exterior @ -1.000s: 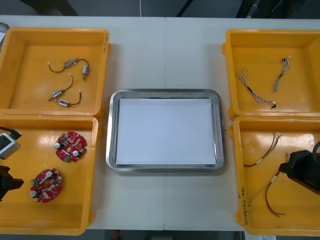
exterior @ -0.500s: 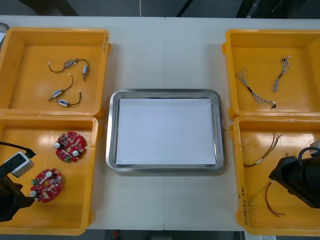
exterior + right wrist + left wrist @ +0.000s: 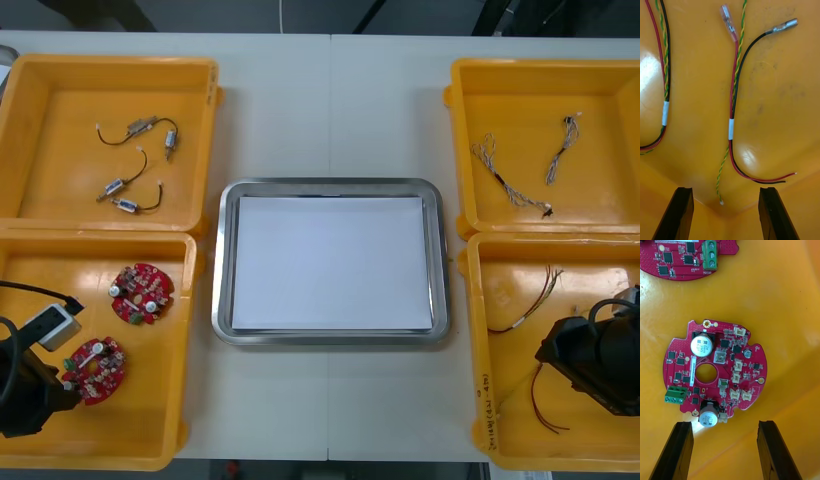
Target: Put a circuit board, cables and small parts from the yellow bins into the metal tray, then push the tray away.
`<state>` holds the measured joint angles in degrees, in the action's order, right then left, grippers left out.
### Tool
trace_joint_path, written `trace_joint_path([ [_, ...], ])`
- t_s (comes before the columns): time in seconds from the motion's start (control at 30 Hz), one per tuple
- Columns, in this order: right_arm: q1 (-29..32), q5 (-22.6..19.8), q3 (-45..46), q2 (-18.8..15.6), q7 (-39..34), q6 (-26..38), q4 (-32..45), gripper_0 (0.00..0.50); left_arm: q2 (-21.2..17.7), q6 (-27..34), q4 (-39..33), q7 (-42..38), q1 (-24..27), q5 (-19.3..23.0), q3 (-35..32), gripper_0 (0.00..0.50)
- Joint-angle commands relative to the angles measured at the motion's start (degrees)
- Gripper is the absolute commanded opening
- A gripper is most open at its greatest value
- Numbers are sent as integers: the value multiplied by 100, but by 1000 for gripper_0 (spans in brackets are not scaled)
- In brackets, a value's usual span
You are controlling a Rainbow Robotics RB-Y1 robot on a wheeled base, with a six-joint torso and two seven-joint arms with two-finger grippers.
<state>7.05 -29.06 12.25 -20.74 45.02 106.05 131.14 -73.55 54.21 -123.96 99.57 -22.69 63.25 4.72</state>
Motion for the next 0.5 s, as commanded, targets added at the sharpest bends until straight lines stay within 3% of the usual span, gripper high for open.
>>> trace_joint_path([
  [0.03, 113, 120, -127, 26, 33, -278, -150, 500, -203, -112, 170, 607, 353, -40, 319, 500],
  [0.5, 113, 437, -390, -18, 104, -1025, -668, 500, -221, -103, 434, 643, 599, -67, 671, 500],
])
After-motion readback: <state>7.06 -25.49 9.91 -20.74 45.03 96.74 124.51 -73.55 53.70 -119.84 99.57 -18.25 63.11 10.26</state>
